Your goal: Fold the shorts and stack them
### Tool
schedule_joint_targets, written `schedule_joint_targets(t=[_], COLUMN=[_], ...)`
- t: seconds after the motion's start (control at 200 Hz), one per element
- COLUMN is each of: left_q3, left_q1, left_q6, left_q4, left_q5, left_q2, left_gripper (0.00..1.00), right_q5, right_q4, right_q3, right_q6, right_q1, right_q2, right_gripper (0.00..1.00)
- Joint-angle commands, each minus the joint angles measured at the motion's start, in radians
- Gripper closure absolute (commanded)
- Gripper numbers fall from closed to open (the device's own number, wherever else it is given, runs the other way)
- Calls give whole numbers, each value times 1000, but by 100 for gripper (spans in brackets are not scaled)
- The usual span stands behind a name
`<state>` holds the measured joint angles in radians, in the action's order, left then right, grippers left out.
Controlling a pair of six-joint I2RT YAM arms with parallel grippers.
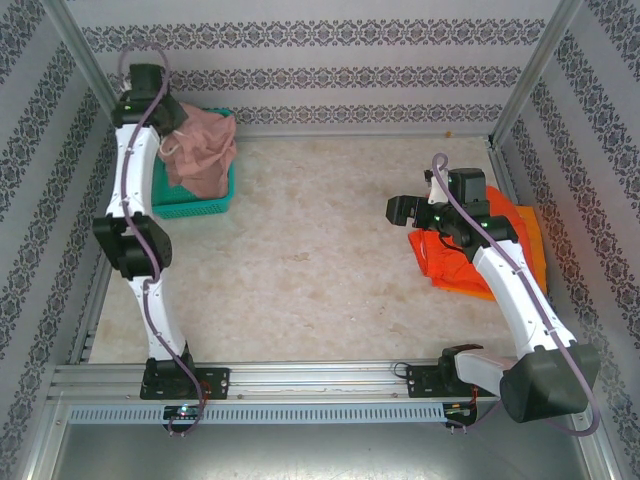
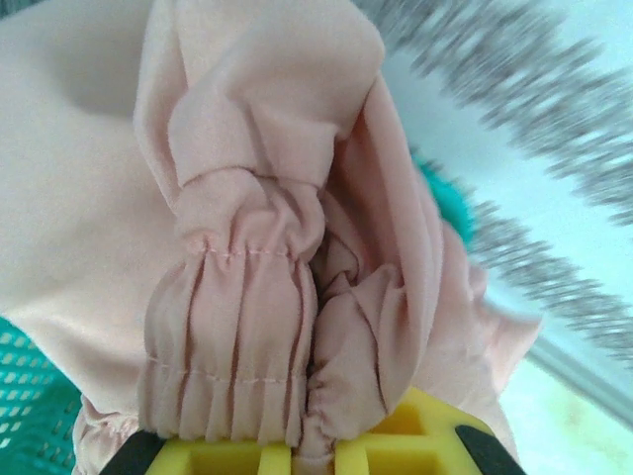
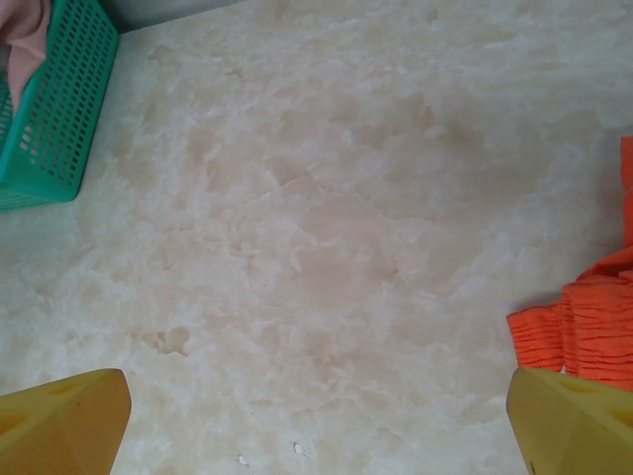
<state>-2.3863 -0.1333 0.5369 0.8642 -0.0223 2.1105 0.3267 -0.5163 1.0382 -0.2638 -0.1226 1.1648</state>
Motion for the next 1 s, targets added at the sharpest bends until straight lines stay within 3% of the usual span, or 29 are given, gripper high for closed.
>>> schedule_joint_targets(t=[0.0, 0.21, 0.37, 0.57, 0.664, 0.744, 0.894, 0.994], left_q3=[-64, -171, -174, -157, -151, -151, -150, -131], left_q1=[20, 115, 268, 491, 562, 599, 613, 613], left_q6=[-49, -164, -313, -451, -469, -454, -379, -353], left_q4=[2, 26, -25, -55, -32, 14, 109, 151], left_q5=[-14, -135, -313, -449, -435, -360, -81, 37], left_q2=[-104, -232, -311, -303, -251, -191, -106, -89], left_gripper=[100, 100, 100, 100, 95, 82, 30, 17], right_q5=[35, 79, 87, 51, 22, -9, -24, -5], right_q4=[37, 71, 82, 79, 67, 65, 74, 76], right_q3=[-7, -6, -1, -6, -10, -24, -60, -73], right_q6=[-10, -25, -19, -3, 6, 9, 9, 4], right_q1=[-14, -24, -41, -45, -45, -42, -18, -5], right_q2=[-11, -5, 3, 4, 6, 1, -23, -37], right_gripper=[2, 3, 3, 2, 3, 3, 3, 2])
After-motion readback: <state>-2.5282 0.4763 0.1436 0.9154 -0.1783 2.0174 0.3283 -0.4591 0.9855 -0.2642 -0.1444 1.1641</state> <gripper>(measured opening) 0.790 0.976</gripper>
